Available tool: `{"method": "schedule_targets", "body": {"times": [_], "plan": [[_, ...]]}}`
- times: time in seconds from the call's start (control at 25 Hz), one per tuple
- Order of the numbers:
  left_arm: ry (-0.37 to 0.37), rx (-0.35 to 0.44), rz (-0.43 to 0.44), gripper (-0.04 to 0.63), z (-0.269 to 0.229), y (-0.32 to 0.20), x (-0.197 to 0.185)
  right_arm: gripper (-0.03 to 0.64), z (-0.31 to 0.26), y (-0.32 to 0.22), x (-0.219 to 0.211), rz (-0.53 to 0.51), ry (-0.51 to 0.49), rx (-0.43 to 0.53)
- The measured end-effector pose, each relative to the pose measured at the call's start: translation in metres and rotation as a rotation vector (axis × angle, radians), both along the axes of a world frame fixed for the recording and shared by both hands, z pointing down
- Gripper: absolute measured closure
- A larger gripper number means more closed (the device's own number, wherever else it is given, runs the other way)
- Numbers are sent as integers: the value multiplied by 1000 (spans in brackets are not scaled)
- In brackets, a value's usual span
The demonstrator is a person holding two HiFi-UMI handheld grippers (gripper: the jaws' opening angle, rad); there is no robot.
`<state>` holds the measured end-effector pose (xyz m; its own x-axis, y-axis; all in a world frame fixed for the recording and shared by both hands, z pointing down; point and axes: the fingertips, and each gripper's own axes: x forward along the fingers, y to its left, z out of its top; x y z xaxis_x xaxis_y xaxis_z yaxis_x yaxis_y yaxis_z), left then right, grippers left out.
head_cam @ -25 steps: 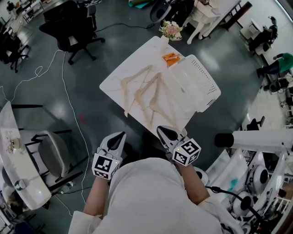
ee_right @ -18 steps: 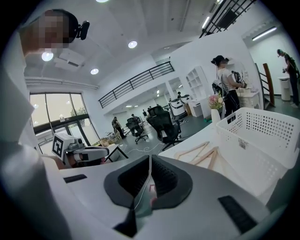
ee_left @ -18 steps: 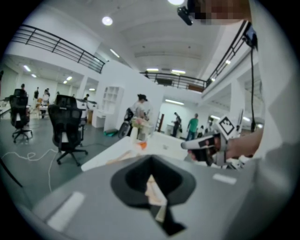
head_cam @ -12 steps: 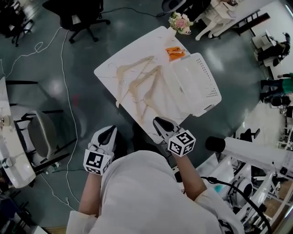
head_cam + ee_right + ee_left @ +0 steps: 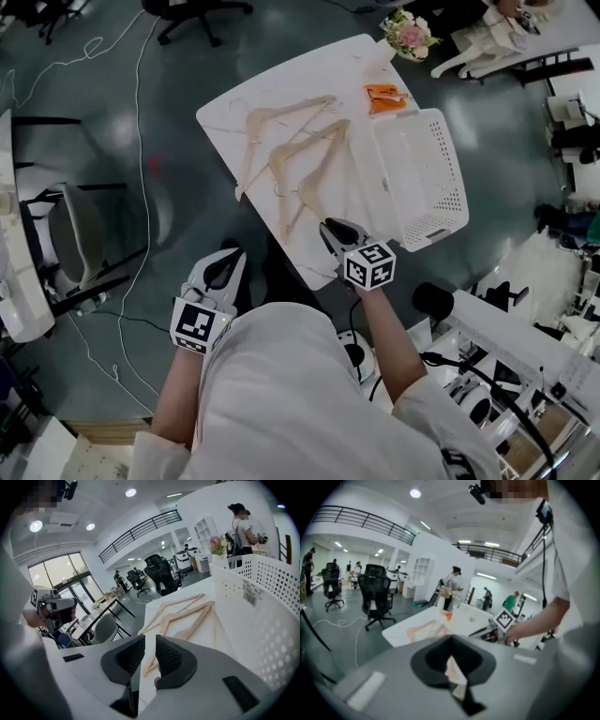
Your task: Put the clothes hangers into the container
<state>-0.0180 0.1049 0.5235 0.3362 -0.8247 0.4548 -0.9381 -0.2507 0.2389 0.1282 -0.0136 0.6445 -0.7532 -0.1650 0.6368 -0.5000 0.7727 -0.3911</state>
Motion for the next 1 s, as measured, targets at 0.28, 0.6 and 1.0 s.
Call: {"method": "schedule_targets", "body": {"times": [0.28,0.6,1.0], "plan": [[-6,-52,-32,597,16,-4,2,534,68,-18,-5,-79,111,-57],[6,-86,-62,597,27,-5,2,500,125,-33,-5,-158,258,-66],[7,-126,-125,597,39,15,-19,480,180,-30,-4,-224,482,8]]}}
